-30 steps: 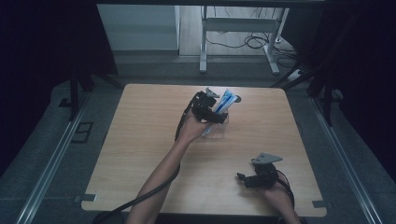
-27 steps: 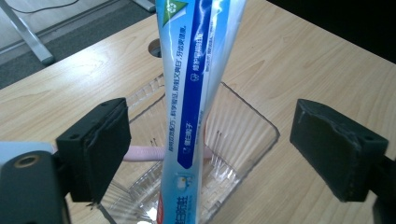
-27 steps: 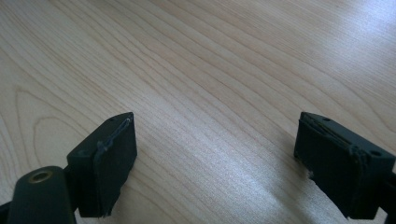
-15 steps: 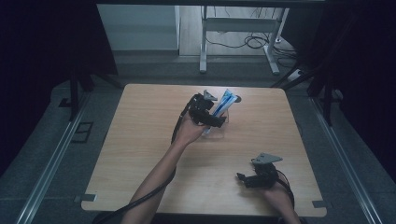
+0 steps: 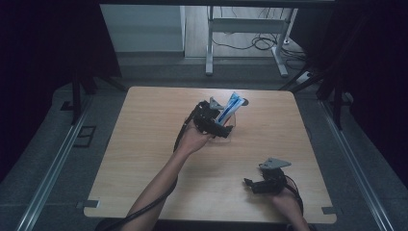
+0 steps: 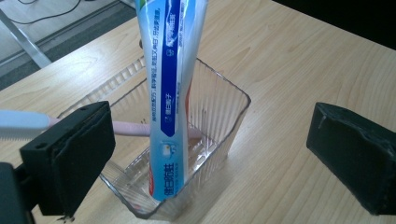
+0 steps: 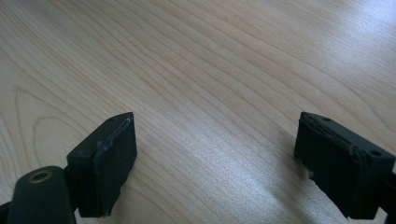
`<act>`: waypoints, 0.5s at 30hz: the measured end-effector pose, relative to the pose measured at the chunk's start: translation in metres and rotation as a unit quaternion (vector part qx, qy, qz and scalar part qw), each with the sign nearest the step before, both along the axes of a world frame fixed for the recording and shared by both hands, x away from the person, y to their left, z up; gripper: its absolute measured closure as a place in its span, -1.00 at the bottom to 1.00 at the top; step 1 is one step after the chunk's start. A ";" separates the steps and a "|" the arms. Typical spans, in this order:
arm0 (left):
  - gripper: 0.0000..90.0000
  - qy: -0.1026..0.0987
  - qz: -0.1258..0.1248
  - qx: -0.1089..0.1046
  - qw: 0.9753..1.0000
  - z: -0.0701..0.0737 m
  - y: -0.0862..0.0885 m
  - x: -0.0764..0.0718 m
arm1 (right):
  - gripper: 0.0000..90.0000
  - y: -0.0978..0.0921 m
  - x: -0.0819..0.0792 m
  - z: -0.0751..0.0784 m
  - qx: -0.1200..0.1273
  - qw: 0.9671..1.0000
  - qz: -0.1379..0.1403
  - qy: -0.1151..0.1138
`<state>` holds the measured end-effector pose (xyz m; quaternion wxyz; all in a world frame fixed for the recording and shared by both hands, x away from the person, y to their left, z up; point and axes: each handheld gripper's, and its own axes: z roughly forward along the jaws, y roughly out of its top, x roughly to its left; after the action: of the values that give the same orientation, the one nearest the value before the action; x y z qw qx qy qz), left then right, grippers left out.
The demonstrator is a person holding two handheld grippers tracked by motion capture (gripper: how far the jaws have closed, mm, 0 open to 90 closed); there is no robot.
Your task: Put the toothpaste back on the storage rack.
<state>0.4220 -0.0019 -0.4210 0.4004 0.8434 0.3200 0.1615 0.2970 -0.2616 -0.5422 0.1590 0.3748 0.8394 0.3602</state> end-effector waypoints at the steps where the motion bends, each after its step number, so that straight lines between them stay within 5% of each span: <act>1: -0.97 -0.001 0.000 0.000 1.000 -0.001 0.000 -0.001 | -0.72 0.000 0.000 0.000 0.000 1.000 0.000 0.000; 15: -0.96 0.004 -0.003 0.006 1.000 -0.007 0.010 -0.013 | -0.72 0.000 0.000 0.000 -0.001 1.000 0.001 0.000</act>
<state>0.4086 0.0078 -0.4275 0.3945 0.8475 0.3179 0.1585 0.2970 -0.2618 -0.5422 0.1592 0.3733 0.8402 0.3597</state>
